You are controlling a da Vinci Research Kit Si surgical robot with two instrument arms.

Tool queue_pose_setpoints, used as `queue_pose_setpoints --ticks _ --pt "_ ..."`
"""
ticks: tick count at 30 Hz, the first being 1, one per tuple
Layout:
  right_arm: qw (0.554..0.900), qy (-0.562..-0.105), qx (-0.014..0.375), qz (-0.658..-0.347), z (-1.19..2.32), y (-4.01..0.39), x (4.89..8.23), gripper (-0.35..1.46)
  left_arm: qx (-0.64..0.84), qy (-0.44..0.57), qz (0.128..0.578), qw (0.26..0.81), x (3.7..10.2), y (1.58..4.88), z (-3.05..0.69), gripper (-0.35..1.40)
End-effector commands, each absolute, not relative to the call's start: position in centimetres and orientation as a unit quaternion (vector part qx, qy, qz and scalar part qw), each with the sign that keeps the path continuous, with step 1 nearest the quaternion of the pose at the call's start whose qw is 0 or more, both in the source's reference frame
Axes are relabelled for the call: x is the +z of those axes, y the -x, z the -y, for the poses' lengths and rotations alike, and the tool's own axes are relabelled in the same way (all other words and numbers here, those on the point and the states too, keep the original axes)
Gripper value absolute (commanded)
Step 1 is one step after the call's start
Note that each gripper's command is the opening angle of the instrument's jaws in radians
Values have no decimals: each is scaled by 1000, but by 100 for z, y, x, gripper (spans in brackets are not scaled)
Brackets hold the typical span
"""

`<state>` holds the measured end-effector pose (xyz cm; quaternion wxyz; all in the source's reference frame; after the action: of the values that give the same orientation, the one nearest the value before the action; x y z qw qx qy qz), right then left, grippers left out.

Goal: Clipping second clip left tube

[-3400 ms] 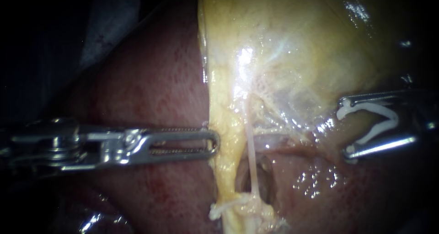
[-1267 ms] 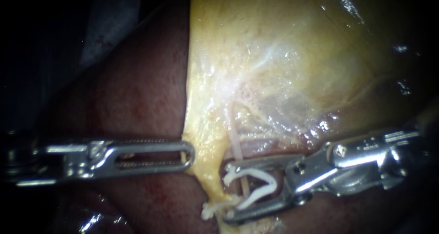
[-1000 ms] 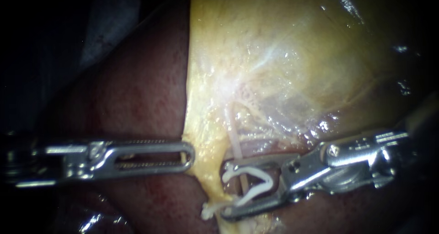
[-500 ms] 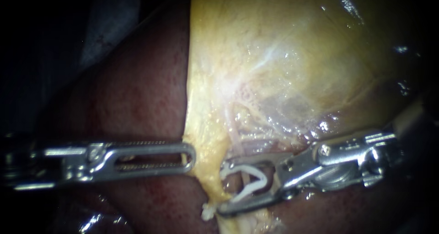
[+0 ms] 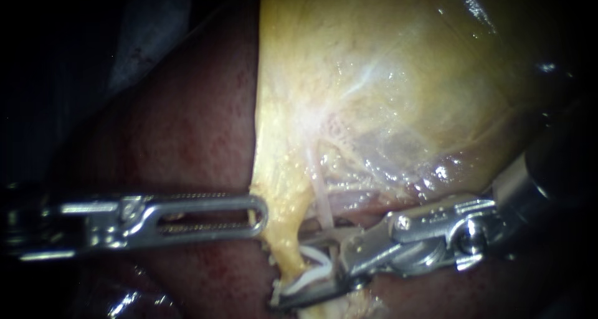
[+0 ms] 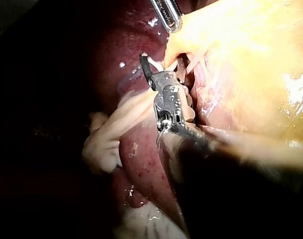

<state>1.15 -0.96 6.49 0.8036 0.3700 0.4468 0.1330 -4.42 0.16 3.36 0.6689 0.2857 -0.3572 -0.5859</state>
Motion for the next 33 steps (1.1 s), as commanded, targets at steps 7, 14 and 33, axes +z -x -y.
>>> queue_pose_setpoints --ticks 7,14,33 --pt "803 -372 137 -445 96 -120 657 53 -587 -283 357 669 336 444 -14 -35" --pt "798 -386 162 -434 97 -123 662 44 -587 -283 357 669 335 445 -13 -35" --pt "797 -386 170 -433 87 -118 665 -35 -588 -283 357 669 336 446 -13 -35"
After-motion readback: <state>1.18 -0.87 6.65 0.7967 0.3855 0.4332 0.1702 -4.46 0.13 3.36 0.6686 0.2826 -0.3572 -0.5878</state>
